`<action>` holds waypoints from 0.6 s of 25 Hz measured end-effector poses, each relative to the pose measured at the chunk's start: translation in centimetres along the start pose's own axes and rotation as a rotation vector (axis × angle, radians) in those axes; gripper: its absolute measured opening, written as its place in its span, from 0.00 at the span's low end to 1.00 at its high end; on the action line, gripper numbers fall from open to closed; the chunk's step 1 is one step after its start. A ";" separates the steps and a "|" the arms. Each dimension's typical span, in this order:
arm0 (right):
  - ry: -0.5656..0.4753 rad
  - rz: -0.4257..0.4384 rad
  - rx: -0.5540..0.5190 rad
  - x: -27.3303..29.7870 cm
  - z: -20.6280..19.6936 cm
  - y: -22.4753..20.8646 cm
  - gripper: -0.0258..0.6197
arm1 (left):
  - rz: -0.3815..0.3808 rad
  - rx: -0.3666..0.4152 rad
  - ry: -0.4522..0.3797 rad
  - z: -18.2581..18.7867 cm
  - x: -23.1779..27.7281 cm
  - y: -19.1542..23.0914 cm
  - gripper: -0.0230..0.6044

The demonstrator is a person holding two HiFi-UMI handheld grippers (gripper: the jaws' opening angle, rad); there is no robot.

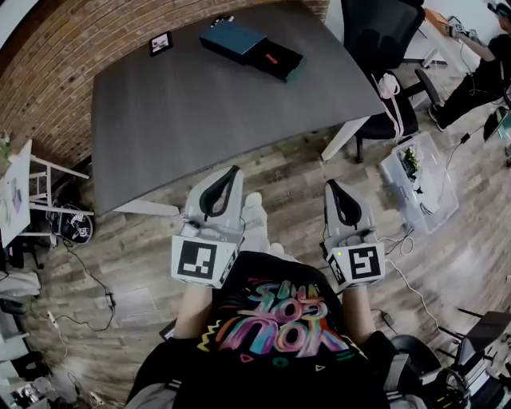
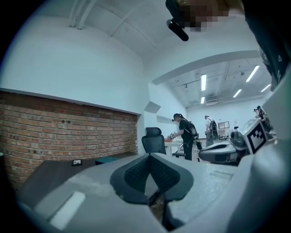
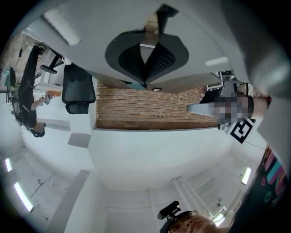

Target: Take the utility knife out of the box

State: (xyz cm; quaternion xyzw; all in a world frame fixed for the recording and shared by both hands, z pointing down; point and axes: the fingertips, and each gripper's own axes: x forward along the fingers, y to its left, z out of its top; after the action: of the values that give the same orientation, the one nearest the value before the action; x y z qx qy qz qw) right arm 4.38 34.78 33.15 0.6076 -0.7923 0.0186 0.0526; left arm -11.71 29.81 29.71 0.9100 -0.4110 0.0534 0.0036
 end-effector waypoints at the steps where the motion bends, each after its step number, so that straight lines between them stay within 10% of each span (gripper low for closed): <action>1: 0.002 0.001 0.003 0.4 -0.1 -0.2 0.04 | -0.001 0.003 0.000 -0.1 0.3 0.2 0.04; 15: 0.041 -0.045 0.018 10.2 -0.4 -4.1 0.04 | -0.081 -0.023 0.009 0.4 10.8 5.6 0.04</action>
State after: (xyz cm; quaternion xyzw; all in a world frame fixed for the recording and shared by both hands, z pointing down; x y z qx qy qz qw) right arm 5.74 23.96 34.52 0.6251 -0.7771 0.0369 0.0635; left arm -8.79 18.00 30.13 0.9256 -0.3744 0.0526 0.0179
